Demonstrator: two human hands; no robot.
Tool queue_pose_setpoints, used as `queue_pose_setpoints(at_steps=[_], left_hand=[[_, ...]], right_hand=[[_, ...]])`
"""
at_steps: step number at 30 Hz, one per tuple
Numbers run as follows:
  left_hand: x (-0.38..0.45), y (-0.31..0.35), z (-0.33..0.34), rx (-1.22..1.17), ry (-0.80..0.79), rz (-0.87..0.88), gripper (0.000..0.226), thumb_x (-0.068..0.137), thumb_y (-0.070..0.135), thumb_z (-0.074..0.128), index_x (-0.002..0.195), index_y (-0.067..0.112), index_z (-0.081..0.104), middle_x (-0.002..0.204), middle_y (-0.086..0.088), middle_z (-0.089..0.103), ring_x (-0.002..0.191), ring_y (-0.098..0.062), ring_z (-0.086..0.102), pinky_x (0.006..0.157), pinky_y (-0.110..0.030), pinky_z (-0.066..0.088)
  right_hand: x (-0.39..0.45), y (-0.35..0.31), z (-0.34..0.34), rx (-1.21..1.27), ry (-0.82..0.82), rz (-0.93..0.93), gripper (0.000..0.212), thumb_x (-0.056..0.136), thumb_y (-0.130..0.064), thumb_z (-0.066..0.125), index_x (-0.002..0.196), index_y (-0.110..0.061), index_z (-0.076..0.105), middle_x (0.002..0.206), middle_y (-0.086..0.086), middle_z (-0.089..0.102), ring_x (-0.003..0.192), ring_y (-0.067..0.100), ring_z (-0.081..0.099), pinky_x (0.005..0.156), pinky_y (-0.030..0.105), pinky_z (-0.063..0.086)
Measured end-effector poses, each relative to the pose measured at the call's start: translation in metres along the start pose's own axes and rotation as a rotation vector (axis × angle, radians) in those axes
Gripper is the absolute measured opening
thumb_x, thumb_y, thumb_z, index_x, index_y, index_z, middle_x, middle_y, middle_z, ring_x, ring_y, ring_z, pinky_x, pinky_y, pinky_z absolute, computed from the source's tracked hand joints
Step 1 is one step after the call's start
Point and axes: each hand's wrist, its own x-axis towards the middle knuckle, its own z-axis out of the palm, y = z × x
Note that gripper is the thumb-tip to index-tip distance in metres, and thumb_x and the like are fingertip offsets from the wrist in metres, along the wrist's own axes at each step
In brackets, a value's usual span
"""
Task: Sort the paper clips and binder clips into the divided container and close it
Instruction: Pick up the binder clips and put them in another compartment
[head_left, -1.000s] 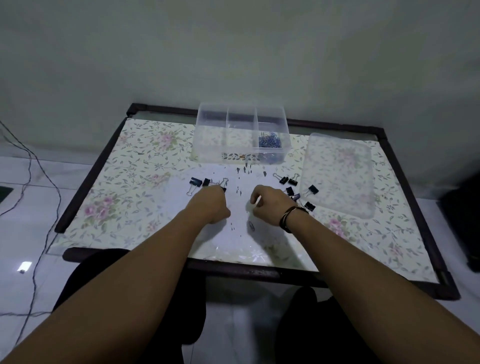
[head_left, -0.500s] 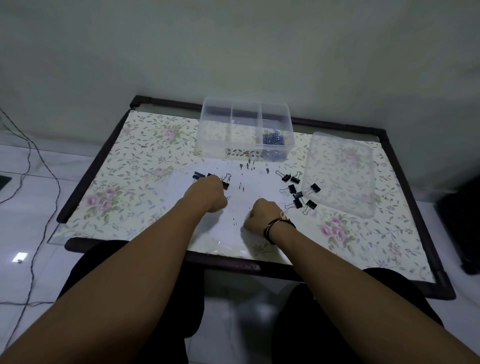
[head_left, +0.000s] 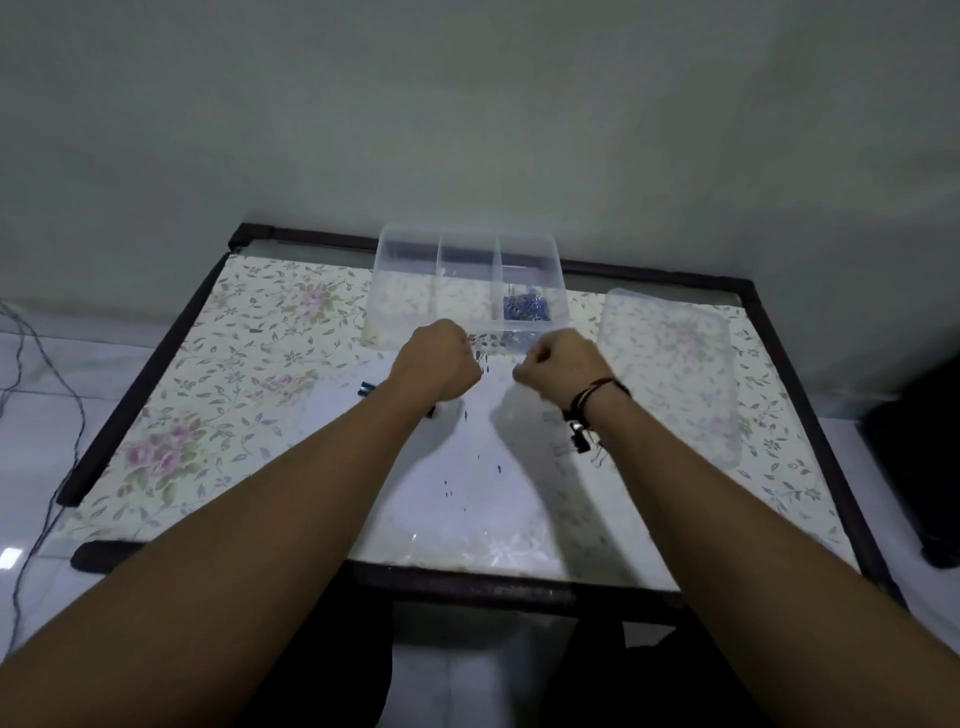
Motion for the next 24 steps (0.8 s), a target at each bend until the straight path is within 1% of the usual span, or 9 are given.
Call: queue_pose_setpoints(at_steps=[2,5,7,10,12,14,17,20,24], left_hand=[[0.023,0.023,-0.005,-0.008,0.027,0.036,0.022,0.075,0.007,0.063,0.060,0.010,0.046,0.062,-0.007,0.057,0.062,-0.023,0.059,0.053,-0.027,0.046],[0.060,0.056,-0.008,0.015,0.068,0.082,0.034,0.077,0.007,0.064,0.057,0.012,0.038,0.057,-0.004,0.044,0.057,-0.020,0.051,0.050,-0.027,0.039],[0.081,0.070,-0.006,0.039,0.067,0.094,0.037,0.080,0.010,0.069,0.058,0.012,0.040,0.064,-0.009,0.054,0.060,-0.023,0.053,0.053,-0.029,0.043],[0.096,0.072,0.000,0.078,0.058,0.109,0.033,0.079,0.016,0.075,0.061,0.012,0.047,0.079,-0.013,0.066,0.075,-0.030,0.066,0.060,-0.032,0.050],[0.087,0.065,-0.002,0.082,0.081,0.119,0.017,0.080,0.015,0.075,0.075,0.007,0.061,0.085,-0.012,0.069,0.082,-0.029,0.070,0.067,-0.035,0.057],[0.070,0.050,-0.003,0.055,0.112,0.123,0.017,0.081,0.013,0.073,0.094,0.002,0.070,0.095,-0.015,0.073,0.082,-0.028,0.070,0.075,-0.037,0.060],[0.024,0.023,-0.010,0.029,0.088,0.084,0.021,0.083,0.018,0.073,0.098,0.005,0.071,0.094,-0.012,0.072,0.085,-0.026,0.068,0.077,-0.034,0.055],[-0.024,-0.008,-0.020,0.033,0.048,0.008,0.019,0.082,0.022,0.072,0.098,0.011,0.070,0.092,-0.006,0.072,0.083,-0.023,0.067,0.073,-0.030,0.052],[-0.071,-0.037,-0.035,0.020,0.000,-0.106,0.014,0.083,0.023,0.074,0.085,0.010,0.070,0.078,-0.005,0.073,0.069,-0.021,0.070,0.058,-0.025,0.049]], right_hand=[[0.031,-0.007,-0.025,0.063,0.144,0.003,0.011,0.074,-0.019,0.073,0.066,-0.014,0.069,0.070,0.006,0.071,0.068,0.019,0.065,0.067,0.032,0.057],[0.076,-0.018,-0.045,0.025,0.273,-0.009,0.009,0.075,-0.015,0.072,0.067,-0.015,0.069,0.071,0.005,0.067,0.073,0.019,0.064,0.064,0.023,0.044],[0.099,-0.020,-0.049,-0.051,0.243,-0.022,0.004,0.079,-0.013,0.073,0.078,-0.009,0.075,0.082,0.009,0.073,0.079,0.020,0.065,0.068,0.022,0.044],[0.112,-0.012,-0.049,-0.109,0.237,-0.035,0.015,0.082,-0.012,0.072,0.096,-0.010,0.079,0.102,0.008,0.077,0.097,0.023,0.070,0.081,0.023,0.048],[0.097,-0.004,-0.049,-0.048,0.297,-0.042,0.019,0.081,-0.008,0.067,0.095,-0.013,0.079,0.103,0.007,0.077,0.099,0.023,0.070,0.084,0.023,0.049],[0.063,0.012,-0.044,0.004,0.326,-0.055,0.012,0.080,-0.010,0.067,0.083,-0.014,0.078,0.091,0.004,0.077,0.088,0.019,0.069,0.079,0.021,0.049],[0.009,0.043,-0.027,-0.038,0.247,-0.015,0.009,0.078,-0.014,0.070,0.070,-0.013,0.073,0.077,0.003,0.074,0.077,0.019,0.068,0.074,0.026,0.054],[-0.017,0.062,-0.014,-0.239,0.084,0.028,0.012,0.083,-0.020,0.068,0.082,-0.011,0.076,0.084,0.010,0.075,0.084,0.028,0.070,0.070,0.031,0.057],[-0.037,0.066,0.006,-0.456,-0.076,0.008,0.016,0.083,-0.024,0.068,0.094,-0.014,0.062,0.092,0.010,0.066,0.095,0.031,0.066,0.067,0.028,0.045]])
